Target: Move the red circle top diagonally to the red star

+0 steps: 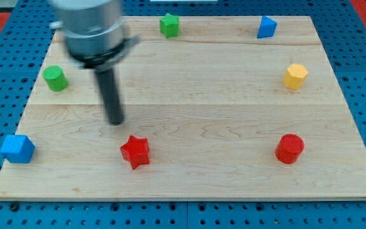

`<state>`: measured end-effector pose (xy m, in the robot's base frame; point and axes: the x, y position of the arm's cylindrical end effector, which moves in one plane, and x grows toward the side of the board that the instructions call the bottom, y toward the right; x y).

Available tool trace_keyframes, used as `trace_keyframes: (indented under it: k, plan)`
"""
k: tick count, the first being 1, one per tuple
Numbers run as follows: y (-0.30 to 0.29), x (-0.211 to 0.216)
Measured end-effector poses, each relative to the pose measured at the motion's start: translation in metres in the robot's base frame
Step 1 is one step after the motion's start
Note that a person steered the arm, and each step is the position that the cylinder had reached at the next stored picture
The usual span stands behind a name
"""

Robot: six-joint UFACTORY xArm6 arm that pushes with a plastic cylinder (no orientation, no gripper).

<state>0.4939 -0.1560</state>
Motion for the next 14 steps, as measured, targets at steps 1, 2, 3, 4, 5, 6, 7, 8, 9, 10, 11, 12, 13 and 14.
trace_keyframes:
  k: [1, 2, 3, 4, 5, 6, 7, 8, 9, 10, 11, 12, 13, 14]
  plan:
    - [-0.050, 0.055]
    - [0.028, 0.069]
    - [0.132, 0.050]
    - [0.176, 0.091]
    - [0.281, 0.112]
    - [0.359, 0.095]
    - [0.356, 0.084]
    - [0.302, 0.069]
    - [0.304, 0.045]
    - [0.360, 0.046]
    - [0.345, 0.033]
    - [0.278, 0.031]
    - [0.270, 0.029]
    - [0.329, 0.008]
